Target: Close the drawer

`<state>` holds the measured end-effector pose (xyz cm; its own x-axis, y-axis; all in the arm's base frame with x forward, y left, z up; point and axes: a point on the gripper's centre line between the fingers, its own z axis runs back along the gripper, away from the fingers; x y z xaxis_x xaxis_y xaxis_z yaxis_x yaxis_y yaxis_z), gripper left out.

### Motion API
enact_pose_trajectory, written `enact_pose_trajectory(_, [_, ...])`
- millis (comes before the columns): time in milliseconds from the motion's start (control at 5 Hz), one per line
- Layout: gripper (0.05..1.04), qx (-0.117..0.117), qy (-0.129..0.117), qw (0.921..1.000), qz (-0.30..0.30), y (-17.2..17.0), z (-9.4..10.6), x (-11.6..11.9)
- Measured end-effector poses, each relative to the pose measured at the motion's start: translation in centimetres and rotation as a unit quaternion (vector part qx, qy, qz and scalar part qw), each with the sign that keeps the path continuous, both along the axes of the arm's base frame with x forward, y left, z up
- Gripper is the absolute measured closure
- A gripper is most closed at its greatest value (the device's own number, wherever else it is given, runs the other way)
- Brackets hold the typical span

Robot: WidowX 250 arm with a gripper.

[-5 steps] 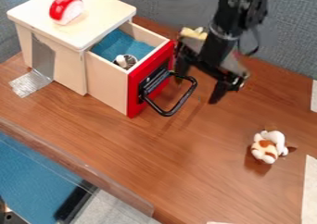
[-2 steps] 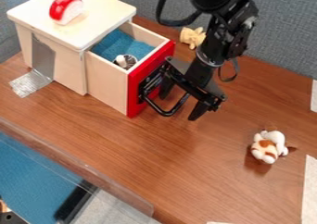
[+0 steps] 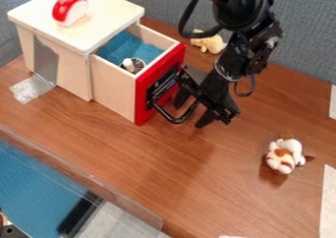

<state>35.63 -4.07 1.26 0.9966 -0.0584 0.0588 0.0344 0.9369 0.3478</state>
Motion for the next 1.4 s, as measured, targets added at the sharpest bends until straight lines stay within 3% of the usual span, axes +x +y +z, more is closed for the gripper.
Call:
enact_pose_trajectory(200, [0.725, 0.016, -0.011, 0.9998, 0.006, 0.5, 0.3, 0.4])
enact_pose_trajectory(400, [0.918, 0.025, -0.013, 0.9995, 0.009, 0.5, 0.6, 0.5])
enact_pose_trajectory(600, [0.960, 0.032, -0.019, 0.9990, 0.024, 1.5, 0.7, 0.6])
enact_pose_trajectory(1400, [0.961, 0.042, -0.012, 0.9942, 0.098, 7.5, 0.8, 0.5])
